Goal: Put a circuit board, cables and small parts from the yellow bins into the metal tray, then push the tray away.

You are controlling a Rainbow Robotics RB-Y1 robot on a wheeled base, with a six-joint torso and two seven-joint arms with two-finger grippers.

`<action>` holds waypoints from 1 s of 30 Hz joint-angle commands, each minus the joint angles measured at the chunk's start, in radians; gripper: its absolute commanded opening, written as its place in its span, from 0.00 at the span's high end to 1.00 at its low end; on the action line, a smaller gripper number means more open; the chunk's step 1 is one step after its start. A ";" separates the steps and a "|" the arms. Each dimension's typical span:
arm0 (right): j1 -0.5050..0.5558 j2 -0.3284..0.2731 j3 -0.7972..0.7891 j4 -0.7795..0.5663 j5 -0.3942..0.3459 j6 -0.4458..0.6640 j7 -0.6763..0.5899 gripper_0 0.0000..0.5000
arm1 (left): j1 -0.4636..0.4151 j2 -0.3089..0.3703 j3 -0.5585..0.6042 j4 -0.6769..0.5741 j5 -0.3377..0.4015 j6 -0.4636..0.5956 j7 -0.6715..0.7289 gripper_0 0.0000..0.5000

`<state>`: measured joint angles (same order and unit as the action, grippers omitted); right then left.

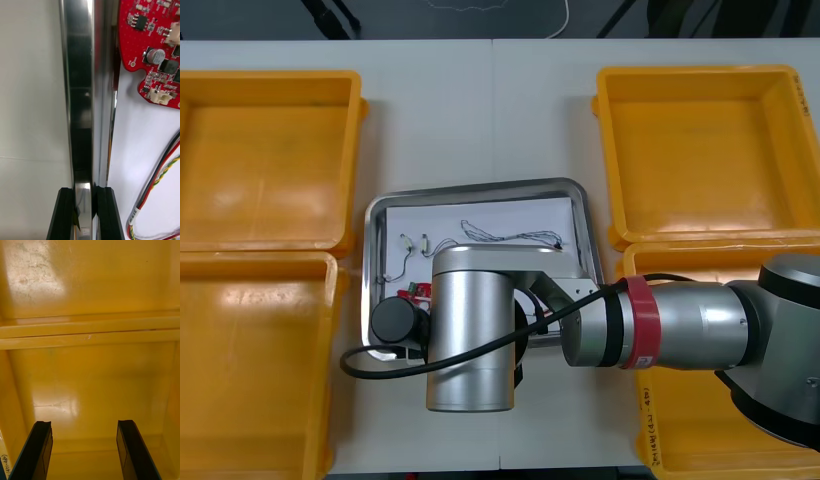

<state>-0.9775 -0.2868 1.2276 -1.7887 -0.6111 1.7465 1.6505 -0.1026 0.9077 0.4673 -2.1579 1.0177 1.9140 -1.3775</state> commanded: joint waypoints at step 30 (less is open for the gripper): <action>-0.093 0.023 -0.195 0.068 0.085 0.001 0.008 1.00 | 0.015 0.045 0.027 -0.025 0.002 0.006 -0.083 0.00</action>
<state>-1.0175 -0.2867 1.0822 -1.7261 -0.5381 1.7627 1.6507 -0.1026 0.9077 0.4673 -2.1579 1.0177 1.9140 -1.3775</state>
